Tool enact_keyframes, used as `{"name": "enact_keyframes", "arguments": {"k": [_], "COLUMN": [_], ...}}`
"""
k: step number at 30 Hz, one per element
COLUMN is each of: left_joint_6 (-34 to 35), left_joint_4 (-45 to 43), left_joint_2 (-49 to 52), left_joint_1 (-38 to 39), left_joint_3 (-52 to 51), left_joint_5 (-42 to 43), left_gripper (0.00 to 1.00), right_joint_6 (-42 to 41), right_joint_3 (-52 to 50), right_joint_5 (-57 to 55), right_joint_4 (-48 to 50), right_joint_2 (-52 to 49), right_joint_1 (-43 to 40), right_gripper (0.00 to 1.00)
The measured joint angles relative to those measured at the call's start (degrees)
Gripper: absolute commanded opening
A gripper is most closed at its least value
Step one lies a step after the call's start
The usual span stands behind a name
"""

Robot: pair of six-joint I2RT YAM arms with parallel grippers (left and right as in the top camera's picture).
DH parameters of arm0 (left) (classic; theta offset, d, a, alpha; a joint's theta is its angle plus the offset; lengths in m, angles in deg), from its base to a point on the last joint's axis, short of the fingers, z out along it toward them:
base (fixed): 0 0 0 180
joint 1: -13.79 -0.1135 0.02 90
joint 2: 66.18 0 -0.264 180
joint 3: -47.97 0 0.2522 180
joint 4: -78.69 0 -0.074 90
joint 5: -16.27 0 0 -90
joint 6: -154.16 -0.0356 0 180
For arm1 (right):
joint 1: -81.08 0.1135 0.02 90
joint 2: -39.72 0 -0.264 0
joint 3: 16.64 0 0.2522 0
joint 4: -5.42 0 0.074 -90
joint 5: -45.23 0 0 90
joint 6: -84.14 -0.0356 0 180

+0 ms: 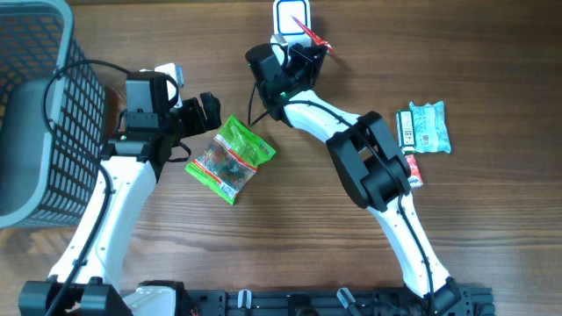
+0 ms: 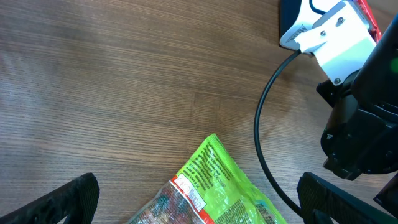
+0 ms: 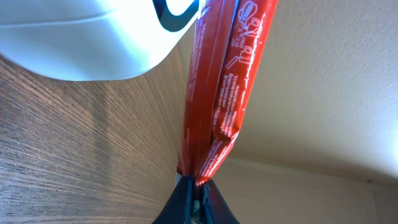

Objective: Scan the item barcode
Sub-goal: 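Hold the red stick against the white scanner with the right gripper, then keep the red stick at the scanner face with the right gripper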

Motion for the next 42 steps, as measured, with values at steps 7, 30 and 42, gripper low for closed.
{"name": "enact_keyframes", "arguments": {"k": [7,30,42], "left_joint_6": [0.0,0.0,0.0], "left_joint_4": [0.0,0.0,0.0], "left_joint_2": [0.0,0.0,0.0], "left_joint_1": [0.0,0.0,0.0], "left_joint_3": [0.0,0.0,0.0], "left_joint_5": [0.0,0.0,0.0], "left_gripper": [1.00,1.00,1.00], "right_joint_6": [0.9,-1.3,-14.3], "right_joint_3": [0.0,0.0,0.0], "right_joint_5": [1.8,10.7,13.2], "right_joint_4": [-4.8,-17.3,-17.7], "right_joint_2": [0.0,0.0,0.1], "right_joint_1": [1.0,1.8,1.2], "right_gripper": [0.04,0.04,0.04]}}
